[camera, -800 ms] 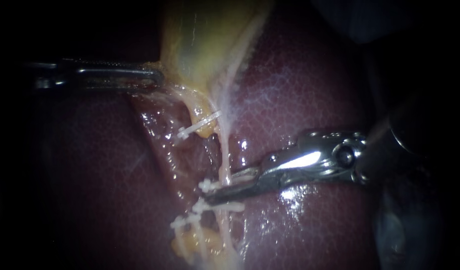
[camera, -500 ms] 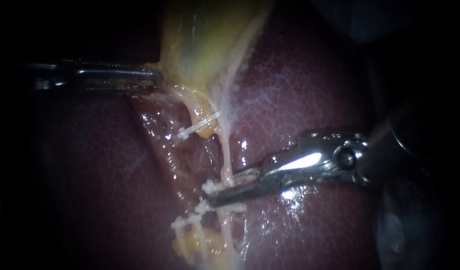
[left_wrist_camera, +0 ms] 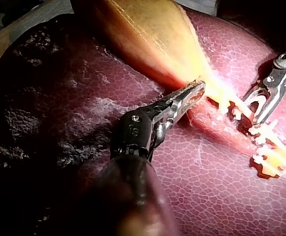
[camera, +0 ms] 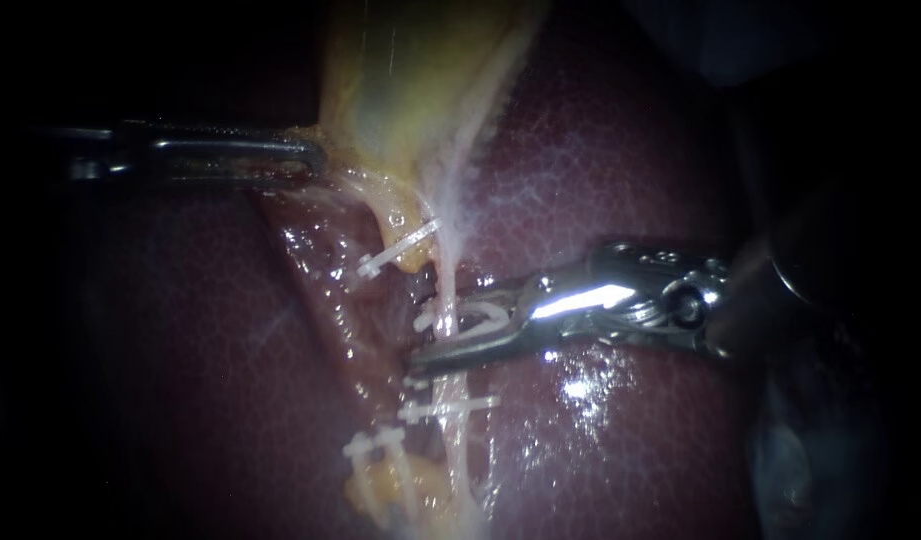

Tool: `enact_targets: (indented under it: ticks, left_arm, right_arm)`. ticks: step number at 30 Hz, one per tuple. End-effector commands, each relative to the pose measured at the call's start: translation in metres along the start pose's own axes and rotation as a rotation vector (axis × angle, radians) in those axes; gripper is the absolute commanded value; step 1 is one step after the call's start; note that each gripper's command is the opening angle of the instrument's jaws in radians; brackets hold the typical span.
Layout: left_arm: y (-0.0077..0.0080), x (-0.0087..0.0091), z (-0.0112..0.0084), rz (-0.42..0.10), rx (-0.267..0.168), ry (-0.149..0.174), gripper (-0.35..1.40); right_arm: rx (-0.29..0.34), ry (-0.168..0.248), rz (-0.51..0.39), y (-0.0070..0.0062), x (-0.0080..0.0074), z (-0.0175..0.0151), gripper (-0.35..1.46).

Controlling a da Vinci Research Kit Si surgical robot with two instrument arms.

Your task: Clipping third clip right tube

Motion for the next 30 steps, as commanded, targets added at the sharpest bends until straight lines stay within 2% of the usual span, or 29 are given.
enact_targets:
  ticks: [1, 6, 11, 14, 18, 23, 30]
  left_arm:
    - [0.0, 0.0, 0.0, 0.0, 0.0, 0.0, -0.35]
    - [0.0, 0.0, -0.0001, 0.0, 0.0, 0.0, -0.35]
    - [0.0, 0.0, -0.0001, 0.0, 0.0, 0.0, -0.35]
    - [0.0, 0.0, -0.0001, 0.0, 0.0, 0.0, -0.35]
    - [0.0, 0.0, -0.0001, 0.0, 0.001, 0.0, -0.35]
    - [0.0, 0.0, -0.0001, 0.0, 0.001, 0.0, -0.35]
    - [0.0, 0.0, -0.0001, 0.0, 0.001, 0.0, -0.35]
  right_arm:
    - [0.005, 0.008, 0.002, 0.0002, 0.0, 0.0, 0.5]
    - [0.063, 0.059, 0.008, 0.0008, 0.0002, 0.0003, 0.5]
    - [0.2, 0.139, 0.091, 0.0009, 0.0003, 0.0006, 0.5]
    - [0.265, 0.17, 0.119, 0.0004, 0.0006, 0.0006, 0.5]
    - [0.317, 0.2, 0.133, -0.0011, 0.002, 0.0001, 0.5]
    - [0.325, 0.211, 0.147, -0.0027, 0.004, -0.0007, 0.5]
    - [0.322, 0.21, 0.148, -0.0023, 0.0041, -0.0011, 0.42]
